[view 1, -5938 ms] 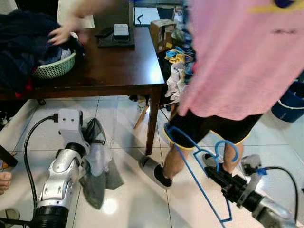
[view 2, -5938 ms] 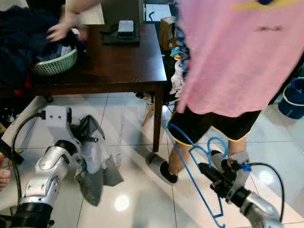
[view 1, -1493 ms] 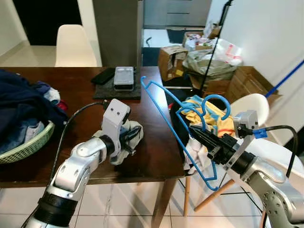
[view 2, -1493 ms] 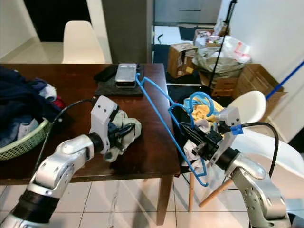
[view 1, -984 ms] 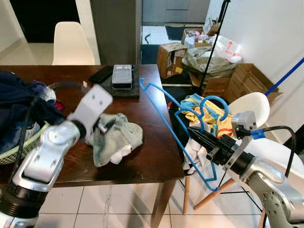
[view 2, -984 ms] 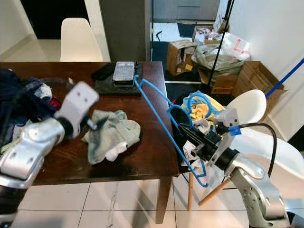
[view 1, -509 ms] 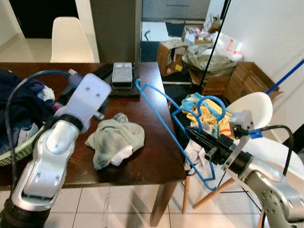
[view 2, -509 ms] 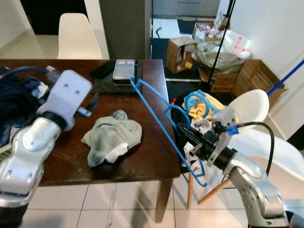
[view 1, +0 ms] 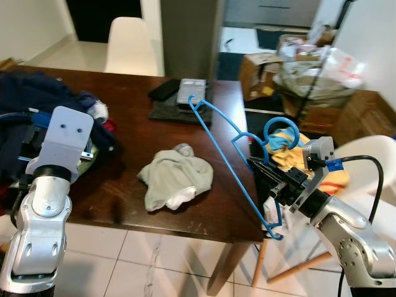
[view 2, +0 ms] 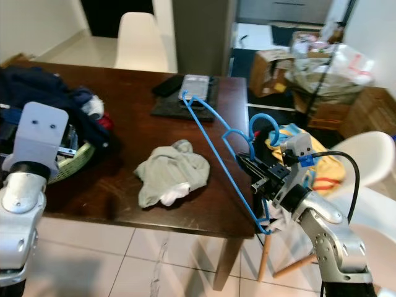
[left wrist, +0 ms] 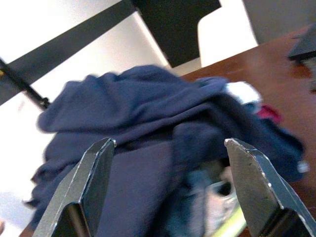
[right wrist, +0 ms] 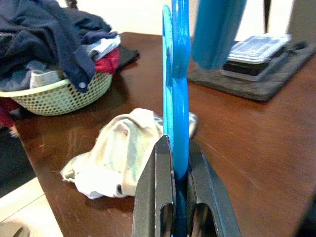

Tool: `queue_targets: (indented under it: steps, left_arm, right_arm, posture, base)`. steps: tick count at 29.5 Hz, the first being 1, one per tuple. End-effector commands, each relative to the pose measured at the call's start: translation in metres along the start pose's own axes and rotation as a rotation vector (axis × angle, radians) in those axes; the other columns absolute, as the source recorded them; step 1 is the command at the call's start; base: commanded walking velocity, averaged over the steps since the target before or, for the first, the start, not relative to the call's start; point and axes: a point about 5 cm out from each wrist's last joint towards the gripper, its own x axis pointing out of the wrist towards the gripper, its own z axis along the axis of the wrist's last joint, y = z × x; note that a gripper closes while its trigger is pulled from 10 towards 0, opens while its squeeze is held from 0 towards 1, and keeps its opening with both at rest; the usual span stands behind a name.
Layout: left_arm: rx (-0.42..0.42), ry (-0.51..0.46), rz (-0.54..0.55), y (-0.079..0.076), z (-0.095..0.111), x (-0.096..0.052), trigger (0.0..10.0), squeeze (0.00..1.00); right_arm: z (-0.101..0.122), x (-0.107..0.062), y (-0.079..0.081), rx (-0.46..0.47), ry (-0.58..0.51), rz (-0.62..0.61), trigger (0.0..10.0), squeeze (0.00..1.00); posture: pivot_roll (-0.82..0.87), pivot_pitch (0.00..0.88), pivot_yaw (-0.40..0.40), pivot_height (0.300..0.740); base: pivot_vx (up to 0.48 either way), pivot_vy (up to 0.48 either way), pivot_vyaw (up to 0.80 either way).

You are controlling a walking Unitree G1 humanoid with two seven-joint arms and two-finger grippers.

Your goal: Hang hanger

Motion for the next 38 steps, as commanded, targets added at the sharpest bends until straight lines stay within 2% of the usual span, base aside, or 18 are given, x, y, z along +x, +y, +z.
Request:
queue_targets:
  steps: [1,2,4,9,10,11,20,29,31,32,33,35,38]
  left_arm:
    - [0.011,0.015,0.031,0.002,-0.005,-0.003,10.0,0.00]
    - [0.011,0.015,0.031,0.002,-0.005,-0.003,10.0,0.00]
    - [0.043,0.059,0.073,0.007,-0.017,-0.006,10.0,0.00]
    - [0.060,0.080,0.088,0.009,-0.024,-0.007,10.0,0.00]
    - [0.068,0.108,0.097,0.011,-0.034,-0.007,10.0,0.00]
    - [0.058,0.131,0.096,0.011,-0.043,-0.006,10.0,0.00]
    - [-0.005,0.178,0.086,0.005,-0.061,-0.001,10.0,0.00]
    - [-0.034,0.178,0.079,0.001,-0.061,-0.002,10.0,0.00]
    - [-0.061,0.148,0.065,-0.001,-0.055,-0.001,10.0,0.00]
    - [-0.096,0.099,0.042,-0.004,-0.046,0.000,10.0,0.00]
    - [-0.096,0.099,0.042,-0.004,-0.046,0.000,10.0,0.00]
    - [-0.124,0.007,0.006,-0.009,-0.028,0.002,10.0,0.00]
    - [-0.127,-0.031,-0.009,-0.012,-0.020,0.003,10.0,0.00]
  right_arm:
    - [0.000,0.001,0.000,-0.009,-0.005,-0.001,10.0,0.00]
    - [0.000,0.001,0.000,-0.009,-0.005,-0.001,10.0,0.00]
    - [-0.003,0.001,-0.001,-0.013,0.010,-0.012,10.0,0.00]
    - [-0.003,0.001,-0.002,-0.015,0.015,-0.015,10.0,0.00]
    - [-0.004,0.001,-0.002,-0.016,0.016,-0.016,10.0,0.00]
    - [-0.003,0.002,-0.002,-0.018,0.016,-0.014,10.0,0.00]
    - [-0.001,0.003,-0.002,-0.027,0.008,-0.008,10.0,0.00]
    - [-0.001,0.001,-0.002,-0.029,0.009,-0.008,10.0,0.00]
    - [-0.001,0.001,-0.001,-0.029,0.011,-0.007,10.0,0.00]
    - [-0.002,0.001,-0.001,-0.027,0.014,-0.003,10.0,0.00]
    - [-0.002,0.001,-0.001,-0.027,0.014,-0.003,10.0,0.00]
    - [-0.003,0.001,0.000,-0.025,0.018,0.004,10.0,0.00]
    - [-0.004,0.001,0.001,-0.025,0.020,0.006,10.0,0.00]
  posture:
    - [0.12,0.123,-0.047,0.740]
    - [0.12,0.123,-0.047,0.740]
    - [0.12,0.121,-0.044,0.740]
    - [0.12,0.118,-0.047,0.740]
    - [0.12,0.118,-0.047,0.740]
    - [0.12,0.113,-0.052,0.740]
    - [0.11,0.107,-0.046,0.740]
    - [0.10,0.111,-0.047,0.740]
    - [0.10,0.114,-0.049,0.740]
    - [0.10,0.115,-0.051,0.740]
    - [0.10,0.115,-0.051,0.740]
    - [0.10,0.118,-0.050,0.740]
    - [0.10,0.120,-0.051,0.740]
  base:
    - [0.000,0.000,0.00]
    - [0.000,0.000,0.00]
    - [0.000,0.000,0.00]
    - [0.000,0.000,0.00]
    - [0.000,0.000,0.00]
    - [0.000,0.000,0.00]
    - [0.000,0.000,0.00]
    - [0.000,0.000,0.00]
    - [0.000,0.000,0.00]
    - [0.000,0.000,0.00]
    - [0.000,0.000,0.00]
    - [0.000,0.000,0.00]
    - [0.000,0.000,0.00]
